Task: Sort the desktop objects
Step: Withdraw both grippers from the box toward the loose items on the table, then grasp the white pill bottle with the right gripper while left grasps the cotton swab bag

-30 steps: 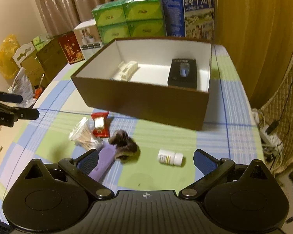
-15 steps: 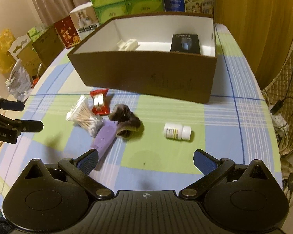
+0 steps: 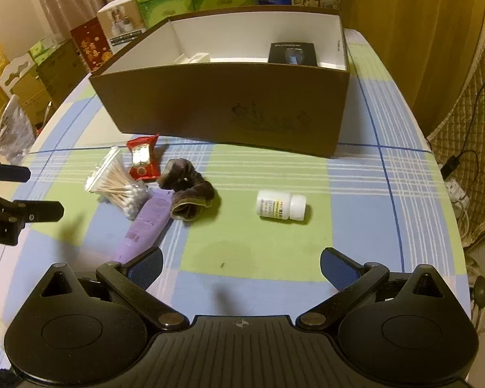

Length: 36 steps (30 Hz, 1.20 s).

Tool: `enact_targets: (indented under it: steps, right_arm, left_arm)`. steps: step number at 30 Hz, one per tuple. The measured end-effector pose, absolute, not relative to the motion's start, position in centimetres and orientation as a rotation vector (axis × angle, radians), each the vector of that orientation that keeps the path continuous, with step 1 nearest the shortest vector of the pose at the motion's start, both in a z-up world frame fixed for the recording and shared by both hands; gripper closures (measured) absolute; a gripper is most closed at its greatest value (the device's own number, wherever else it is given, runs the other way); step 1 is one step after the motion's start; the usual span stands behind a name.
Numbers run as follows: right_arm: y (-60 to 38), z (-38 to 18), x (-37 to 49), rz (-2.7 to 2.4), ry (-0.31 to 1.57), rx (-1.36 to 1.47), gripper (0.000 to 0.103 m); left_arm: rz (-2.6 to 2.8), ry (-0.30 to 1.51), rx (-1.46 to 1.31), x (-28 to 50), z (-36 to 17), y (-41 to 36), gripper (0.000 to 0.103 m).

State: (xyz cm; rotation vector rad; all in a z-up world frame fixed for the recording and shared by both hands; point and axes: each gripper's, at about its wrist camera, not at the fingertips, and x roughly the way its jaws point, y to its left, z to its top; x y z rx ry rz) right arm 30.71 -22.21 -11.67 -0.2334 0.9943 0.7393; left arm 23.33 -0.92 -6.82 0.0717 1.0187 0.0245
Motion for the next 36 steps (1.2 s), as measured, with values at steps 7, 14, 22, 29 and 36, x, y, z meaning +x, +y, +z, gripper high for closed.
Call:
enact_targets:
  steps: [7, 14, 22, 29, 36]
  right_arm:
    - [-21.9, -12.4, 31.4, 0.706, 0.958, -0.223, 0.003]
    - [-21.5, -13.7, 32.2, 0.675, 0.919, -0.211, 0.02]
    - [-20.5, -15.3, 34.0, 0.636, 0.905, -0.227, 0.025]
    - [-20.0, -16.4, 35.5, 0.618, 0.908, -0.241, 0.037]
    - [-20.8, -16.7, 36.0, 0.626, 0.932, -0.241, 0.059]
  left_arm:
    - [0.0, 1.008, 0.076, 24.3, -7.8, -1.0, 0.007]
    - [-0.012, 1.01, 0.092, 25.5, -9.3, -1.1, 0.007]
    - [-0.017, 1.02, 0.101, 26.8, -10.4, -0.9, 0.007]
    - [-0.029, 1.034, 0.111, 27.4, -11.0, -0.7, 0.007]
    - [-0.059, 1.027, 0.134, 27.7, -11.2, -1.1, 0.007]
